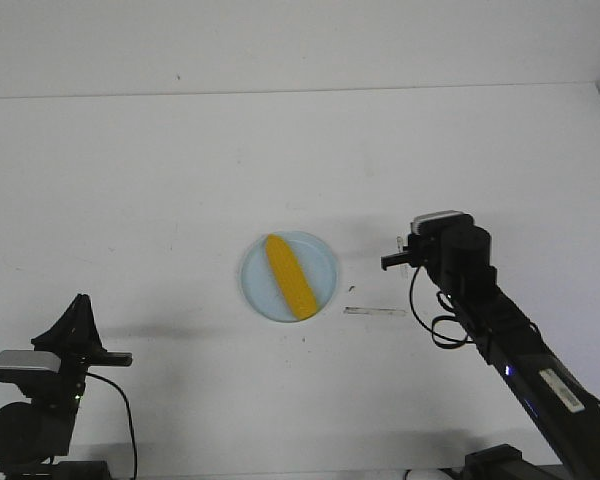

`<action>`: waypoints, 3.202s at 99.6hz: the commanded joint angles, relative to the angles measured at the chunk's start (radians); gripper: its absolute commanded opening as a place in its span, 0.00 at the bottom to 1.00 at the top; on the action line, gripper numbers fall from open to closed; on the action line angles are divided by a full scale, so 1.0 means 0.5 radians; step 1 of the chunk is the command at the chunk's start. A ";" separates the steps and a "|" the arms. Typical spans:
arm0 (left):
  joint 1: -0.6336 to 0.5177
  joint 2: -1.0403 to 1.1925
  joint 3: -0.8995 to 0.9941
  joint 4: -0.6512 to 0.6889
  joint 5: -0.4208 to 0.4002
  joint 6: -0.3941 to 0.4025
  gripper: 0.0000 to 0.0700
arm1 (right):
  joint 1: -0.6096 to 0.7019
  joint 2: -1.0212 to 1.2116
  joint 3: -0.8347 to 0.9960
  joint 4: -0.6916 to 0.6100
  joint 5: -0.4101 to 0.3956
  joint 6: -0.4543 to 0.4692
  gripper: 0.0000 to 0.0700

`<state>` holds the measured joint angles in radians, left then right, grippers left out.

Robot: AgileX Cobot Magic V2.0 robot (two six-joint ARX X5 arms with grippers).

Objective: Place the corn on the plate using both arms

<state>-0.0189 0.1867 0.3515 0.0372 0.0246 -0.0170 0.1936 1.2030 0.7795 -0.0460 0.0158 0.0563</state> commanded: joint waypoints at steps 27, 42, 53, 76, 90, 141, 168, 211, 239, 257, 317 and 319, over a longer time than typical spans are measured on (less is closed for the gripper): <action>0.002 -0.003 0.014 0.019 -0.002 0.018 0.00 | -0.323 -0.630 -0.577 0.299 -0.001 -0.011 0.02; 0.002 -0.003 0.014 0.018 -0.002 0.018 0.00 | -0.335 -1.019 -0.781 0.417 0.003 -0.011 0.02; 0.002 -0.003 0.014 0.018 -0.002 0.018 0.00 | -0.335 -1.291 -0.819 0.307 0.005 -0.011 0.02; 0.002 -0.003 0.014 0.018 -0.002 0.018 0.00 | -0.333 -1.793 -0.819 0.143 0.004 -0.011 0.02; 0.002 -0.003 0.014 0.018 -0.002 0.018 0.00 | -0.333 -1.962 -0.819 0.138 0.017 -0.011 0.02; 0.002 -0.003 0.014 0.018 -0.002 0.018 0.00 | -0.333 -2.078 -0.819 0.139 0.018 -0.011 0.02; 0.002 -0.003 0.014 0.018 -0.002 0.018 0.00 | -0.333 -2.078 -0.819 0.139 0.018 -0.011 0.02; 0.003 -0.237 -0.346 0.185 -0.011 0.011 0.00 | -0.333 -2.078 -0.819 0.139 0.018 -0.011 0.02; 0.002 -0.368 -0.677 0.204 -0.005 0.011 0.00 | -0.333 -2.078 -0.819 0.139 0.020 -0.011 0.02; 0.002 -0.368 -0.677 0.198 -0.005 0.011 0.00 | -0.333 -2.078 -0.819 0.139 0.021 -0.011 0.02; 0.002 -0.367 -0.677 0.193 -0.005 0.011 0.00 | -0.333 -2.078 -0.819 0.139 0.021 -0.011 0.02; 0.002 -0.367 -0.677 0.193 -0.005 0.011 0.00 | -0.333 -2.078 -0.819 0.139 0.021 -0.011 0.02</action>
<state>-0.0177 0.0044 0.0341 0.1204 0.0242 -0.0170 0.0261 0.1658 0.3664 0.0120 0.0235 0.0559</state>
